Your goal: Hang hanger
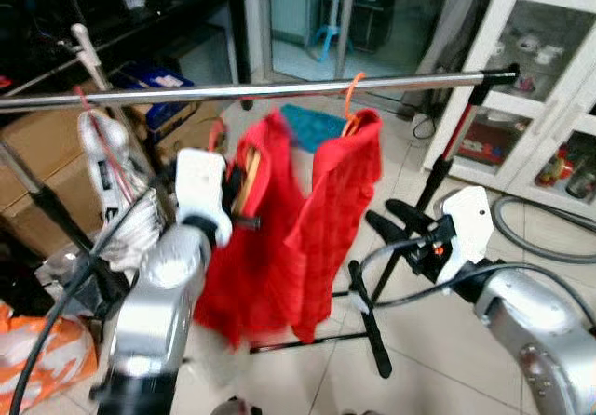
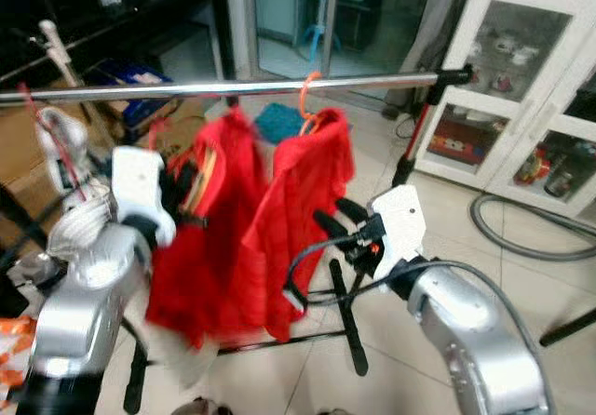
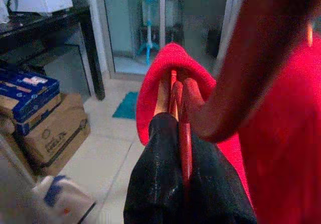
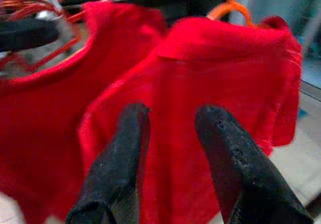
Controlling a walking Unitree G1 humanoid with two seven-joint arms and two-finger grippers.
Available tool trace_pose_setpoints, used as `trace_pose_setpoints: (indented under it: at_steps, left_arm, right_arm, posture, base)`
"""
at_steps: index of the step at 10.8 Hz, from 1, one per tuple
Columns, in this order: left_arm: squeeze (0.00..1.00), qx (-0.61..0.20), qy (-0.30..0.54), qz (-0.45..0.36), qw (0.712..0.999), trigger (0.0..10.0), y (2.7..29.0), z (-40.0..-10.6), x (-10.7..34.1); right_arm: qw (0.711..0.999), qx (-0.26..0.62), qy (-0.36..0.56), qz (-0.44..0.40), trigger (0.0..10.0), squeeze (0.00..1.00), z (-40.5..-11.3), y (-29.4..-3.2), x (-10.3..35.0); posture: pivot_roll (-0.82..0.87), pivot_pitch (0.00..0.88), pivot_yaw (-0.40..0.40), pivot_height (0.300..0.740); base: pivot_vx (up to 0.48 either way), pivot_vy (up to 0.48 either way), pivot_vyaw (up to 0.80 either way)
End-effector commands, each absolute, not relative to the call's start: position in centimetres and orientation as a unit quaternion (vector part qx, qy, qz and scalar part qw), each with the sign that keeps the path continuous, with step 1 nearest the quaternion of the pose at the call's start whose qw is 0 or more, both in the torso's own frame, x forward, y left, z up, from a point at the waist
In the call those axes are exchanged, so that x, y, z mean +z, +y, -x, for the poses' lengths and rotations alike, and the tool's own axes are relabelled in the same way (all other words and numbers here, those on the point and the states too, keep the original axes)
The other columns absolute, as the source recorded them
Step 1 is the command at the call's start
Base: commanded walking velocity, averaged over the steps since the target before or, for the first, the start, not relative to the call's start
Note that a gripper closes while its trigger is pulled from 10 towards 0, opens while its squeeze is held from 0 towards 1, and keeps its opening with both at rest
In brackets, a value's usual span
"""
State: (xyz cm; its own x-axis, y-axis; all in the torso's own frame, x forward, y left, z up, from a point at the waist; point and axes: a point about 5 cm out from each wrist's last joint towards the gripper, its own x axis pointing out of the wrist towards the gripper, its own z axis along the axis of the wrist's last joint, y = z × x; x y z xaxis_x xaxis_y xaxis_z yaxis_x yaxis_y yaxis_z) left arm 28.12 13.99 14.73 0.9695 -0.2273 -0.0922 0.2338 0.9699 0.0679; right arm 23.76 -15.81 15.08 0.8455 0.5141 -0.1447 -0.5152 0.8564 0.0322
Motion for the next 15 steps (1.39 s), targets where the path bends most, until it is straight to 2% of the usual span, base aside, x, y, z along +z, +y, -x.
trace_pose_setpoints:
  at_steps: [1, 6, 14, 15]
  left_arm:
    - [0.0, -0.12, 0.017, -0.058, 0.991, 10.0, 13.7, -28.0, 15.8]
    - [0.0, -0.115, 0.029, -0.048, 0.992, 10.0, 14.1, -27.5, 16.1]
    - [0.0, -0.12, 0.041, -0.05, 0.991, 10.0, 14.4, -27.2, 16.1]
    - [0.0, -0.119, 0.041, -0.051, 0.991, 10.0, 14.5, -27.2, 16.1]
  right_arm:
    - [0.964, 0.252, 0.08, 0.01, 10.0, 0.0, -23.8, -15.9, 14.6]
    - [0.97, 0.225, 0.087, -0.04, 10.0, 0.0, -23.4, -14.2, 13.6]
    - [0.973, 0.204, 0.098, -0.053, 10.0, 0.0, -23.3, -14.5, 13.3]
    - [0.973, 0.201, 0.098, -0.058, 10.0, 0.0, -23.3, -14.6, 13.3]
  posture:
    - [-0.04, 0.014, 0.027, 0.74]
    - [-0.03, 0.034, 0.023, 0.74]
    - [-0.02, 0.05, 0.024, 0.74]
    - [-0.02, 0.05, 0.024, 0.74]
  base:
    - [0.0, 0.0, 0.0]
    - [0.0, 0.0, 0.0]
    - [-0.35, 0.0, 0.0]
    - [-0.382, 0.0, -0.8]
